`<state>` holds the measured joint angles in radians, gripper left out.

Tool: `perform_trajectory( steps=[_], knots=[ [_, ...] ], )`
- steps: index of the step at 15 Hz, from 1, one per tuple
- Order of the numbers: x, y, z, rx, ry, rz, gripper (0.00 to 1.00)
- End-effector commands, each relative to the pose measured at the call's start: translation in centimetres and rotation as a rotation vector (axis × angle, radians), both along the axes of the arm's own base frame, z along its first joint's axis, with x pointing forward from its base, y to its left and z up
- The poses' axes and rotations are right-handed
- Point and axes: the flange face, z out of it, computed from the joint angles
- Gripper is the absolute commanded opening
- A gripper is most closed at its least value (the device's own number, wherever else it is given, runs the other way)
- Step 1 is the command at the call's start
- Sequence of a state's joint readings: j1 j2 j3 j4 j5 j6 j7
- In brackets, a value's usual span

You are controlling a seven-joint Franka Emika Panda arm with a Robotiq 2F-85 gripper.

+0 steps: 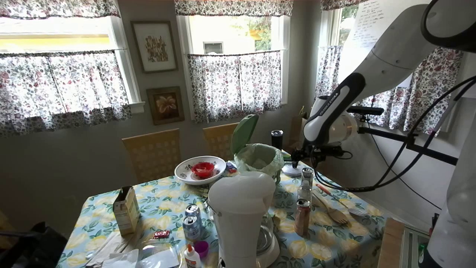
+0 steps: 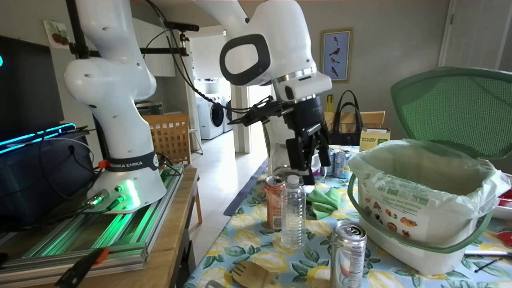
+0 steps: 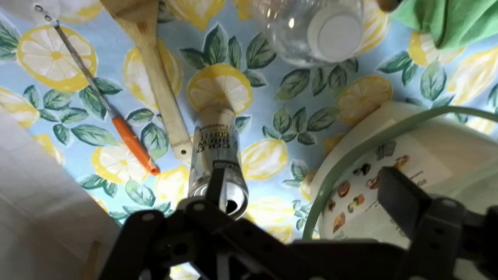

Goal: Put the bottle and two cans in a straight line

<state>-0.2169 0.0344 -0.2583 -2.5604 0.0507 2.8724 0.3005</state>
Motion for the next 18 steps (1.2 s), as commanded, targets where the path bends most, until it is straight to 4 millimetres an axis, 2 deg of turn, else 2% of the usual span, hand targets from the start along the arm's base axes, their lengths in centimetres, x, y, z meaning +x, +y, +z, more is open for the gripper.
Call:
perform_trajectory(
  steps=[1,8,18],
  knots=[
    [-0.1,-2.6,-0.2,-0.062,-0.061,-0.032,1.00],
    [-0.2,-6.2,-2.9,-0.145,-0.076,-0.067,1.00],
    [1.9,-6.6,-5.8,-0.143,-0.050,-0.051,1.00]
  ],
)
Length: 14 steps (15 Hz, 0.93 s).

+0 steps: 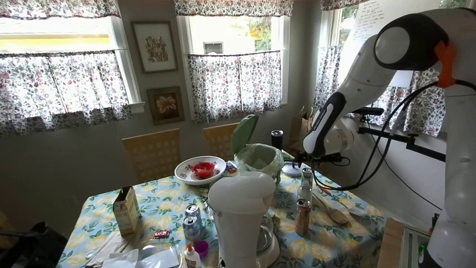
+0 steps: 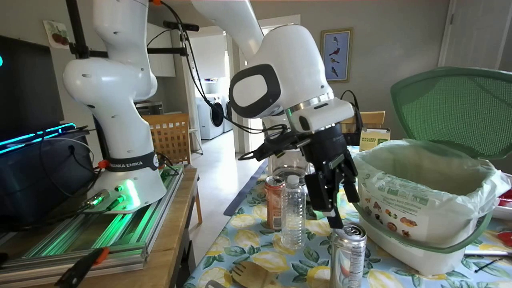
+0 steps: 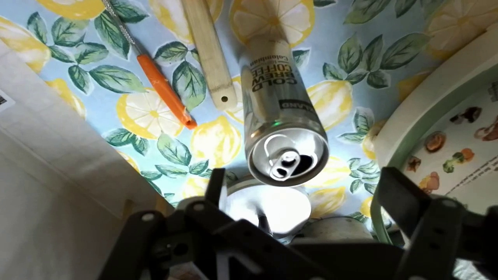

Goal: Put the bottle and two cans in a straight line

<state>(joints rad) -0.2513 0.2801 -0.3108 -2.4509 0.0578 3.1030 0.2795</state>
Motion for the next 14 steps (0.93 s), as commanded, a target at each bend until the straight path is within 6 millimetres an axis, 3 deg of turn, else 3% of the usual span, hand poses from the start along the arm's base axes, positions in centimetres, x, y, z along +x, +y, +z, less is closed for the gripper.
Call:
perform_trajectory(
  steps=[1,6,7,9,13,14],
  knots=[
    [0.8,-0.6,-1.3,-0.014,0.004,0.015,1.00],
    [0.9,-0.8,-2.5,-0.020,0.026,0.030,1.00],
    [0.9,-0.8,-2.7,-0.020,0.030,0.032,0.75],
    [0.8,-0.9,-3.1,-0.020,0.038,0.036,0.66],
    [0.7,-0.6,-3.3,-0.008,0.047,0.035,0.37],
    [0.7,-0.5,-3.2,-0.004,0.047,0.035,0.37]
  ],
)
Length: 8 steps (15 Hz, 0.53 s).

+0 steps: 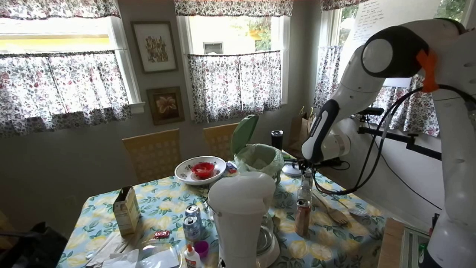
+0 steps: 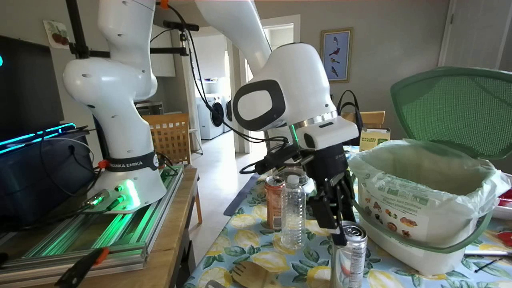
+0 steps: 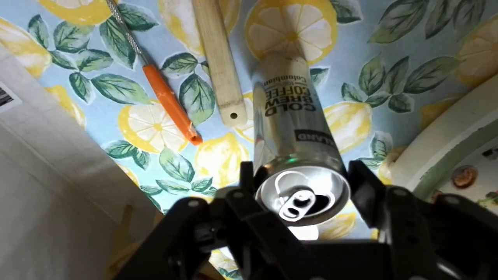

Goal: Put the bottle and two cans in a straight line

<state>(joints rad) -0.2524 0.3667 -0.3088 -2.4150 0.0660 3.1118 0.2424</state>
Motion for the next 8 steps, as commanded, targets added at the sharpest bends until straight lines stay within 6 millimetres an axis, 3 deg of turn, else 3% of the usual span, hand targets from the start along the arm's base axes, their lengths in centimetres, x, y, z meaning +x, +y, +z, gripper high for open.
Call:
perform_trajectory(
  steps=[1,8],
  knots=[
    [0.3,0.1,-0.1,0.009,-0.006,-0.002,0.37],
    [-0.1,1.9,0.2,0.024,0.008,0.006,0.37]
  ],
)
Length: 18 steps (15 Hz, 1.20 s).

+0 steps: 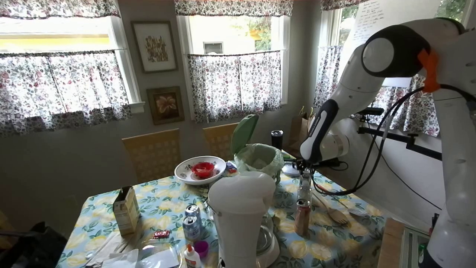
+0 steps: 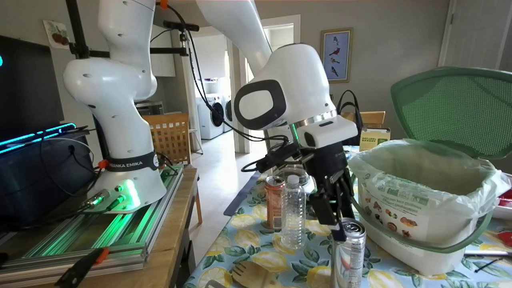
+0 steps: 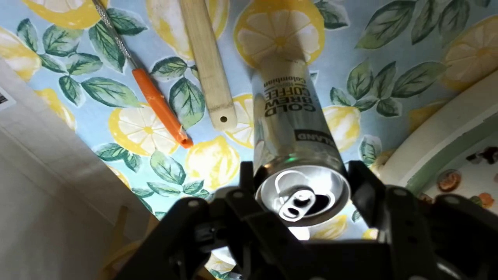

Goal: Put the bottle and two cans in a straight line

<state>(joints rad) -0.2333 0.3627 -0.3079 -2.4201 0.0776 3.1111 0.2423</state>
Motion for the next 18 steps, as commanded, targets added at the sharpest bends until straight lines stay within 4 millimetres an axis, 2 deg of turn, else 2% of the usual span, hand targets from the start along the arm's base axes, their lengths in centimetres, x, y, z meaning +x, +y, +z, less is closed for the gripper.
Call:
perform_trajectory(
  steps=[1,18],
  knots=[
    [-0.5,1.2,0.3,0.017,0.011,-0.002,0.37],
    [-1.8,5.1,1.0,0.046,0.081,0.001,0.37]
  ],
)
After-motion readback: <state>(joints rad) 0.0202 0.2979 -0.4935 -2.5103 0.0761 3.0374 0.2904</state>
